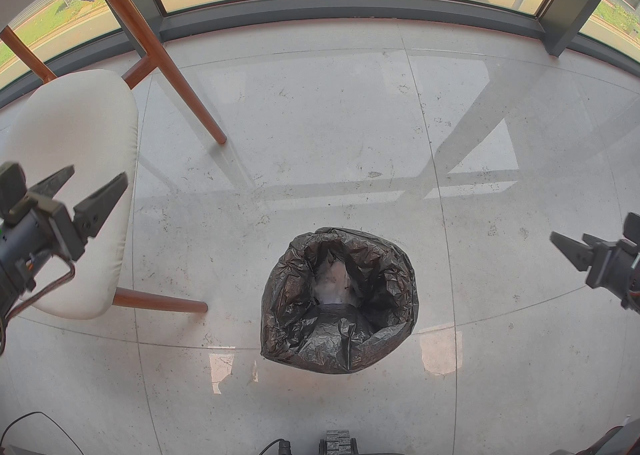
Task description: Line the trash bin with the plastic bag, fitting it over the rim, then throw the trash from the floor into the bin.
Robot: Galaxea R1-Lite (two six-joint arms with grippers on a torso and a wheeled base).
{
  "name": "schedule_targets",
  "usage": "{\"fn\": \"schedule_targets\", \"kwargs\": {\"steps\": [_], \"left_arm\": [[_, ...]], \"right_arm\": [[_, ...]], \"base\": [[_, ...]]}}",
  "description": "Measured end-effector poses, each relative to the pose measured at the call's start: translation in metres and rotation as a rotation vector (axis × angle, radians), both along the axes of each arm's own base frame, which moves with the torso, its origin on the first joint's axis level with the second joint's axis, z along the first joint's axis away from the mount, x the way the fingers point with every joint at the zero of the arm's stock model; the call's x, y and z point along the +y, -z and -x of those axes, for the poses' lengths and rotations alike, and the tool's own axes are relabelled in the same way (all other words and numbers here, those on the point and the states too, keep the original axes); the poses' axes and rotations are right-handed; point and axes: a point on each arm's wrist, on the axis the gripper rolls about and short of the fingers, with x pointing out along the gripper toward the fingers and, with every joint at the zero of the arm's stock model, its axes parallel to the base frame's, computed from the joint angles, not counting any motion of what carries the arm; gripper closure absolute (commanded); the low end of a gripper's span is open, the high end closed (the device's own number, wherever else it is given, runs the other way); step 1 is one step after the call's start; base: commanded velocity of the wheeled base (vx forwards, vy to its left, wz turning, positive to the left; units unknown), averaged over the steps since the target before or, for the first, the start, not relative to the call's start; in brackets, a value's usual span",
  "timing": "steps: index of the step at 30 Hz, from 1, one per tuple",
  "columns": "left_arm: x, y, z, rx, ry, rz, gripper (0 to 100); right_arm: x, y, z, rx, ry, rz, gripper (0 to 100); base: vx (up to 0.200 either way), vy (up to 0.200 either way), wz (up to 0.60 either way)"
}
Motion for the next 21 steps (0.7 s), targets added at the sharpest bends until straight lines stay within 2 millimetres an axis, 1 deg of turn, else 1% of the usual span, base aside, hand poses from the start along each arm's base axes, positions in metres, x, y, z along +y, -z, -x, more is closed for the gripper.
{"fn": "schedule_targets", "kwargs": {"steps": [2, 6, 11, 15, 21], "left_arm": [[0.006, 0.012, 0.013, 0.019, -0.023, -0.002, 0], [0.016, 0.036, 0.041, 0.06, -0.081, -0.006, 0], [0.026, 0.062, 0.075, 0.096, -0.192, 0.013, 0], [0.032, 0.084, 0.101, 0.105, -0.258, 0.036, 0], [0.037, 0.117, 0.134, 0.16, -0.303, 0.033, 0]], "right_arm": [[-0.009, -0.001, 0.019, -0.034, 0.056, 0.0, 0], [-0.016, 0.003, 0.055, -0.106, 0.117, 0.012, 0], [-0.018, 0.015, 0.087, -0.165, 0.149, 0.038, 0], [-0.017, 0.028, 0.106, -0.195, 0.156, 0.09, 0], [-0.015, 0.044, 0.124, -0.189, 0.154, 0.14, 0]], "base": [[0.0, 0.0, 0.0], [0.0, 0.0, 0.0], [0.0, 0.0, 0.0], [0.0, 0.0, 0.0], [0.0, 0.0, 0.0]]}}
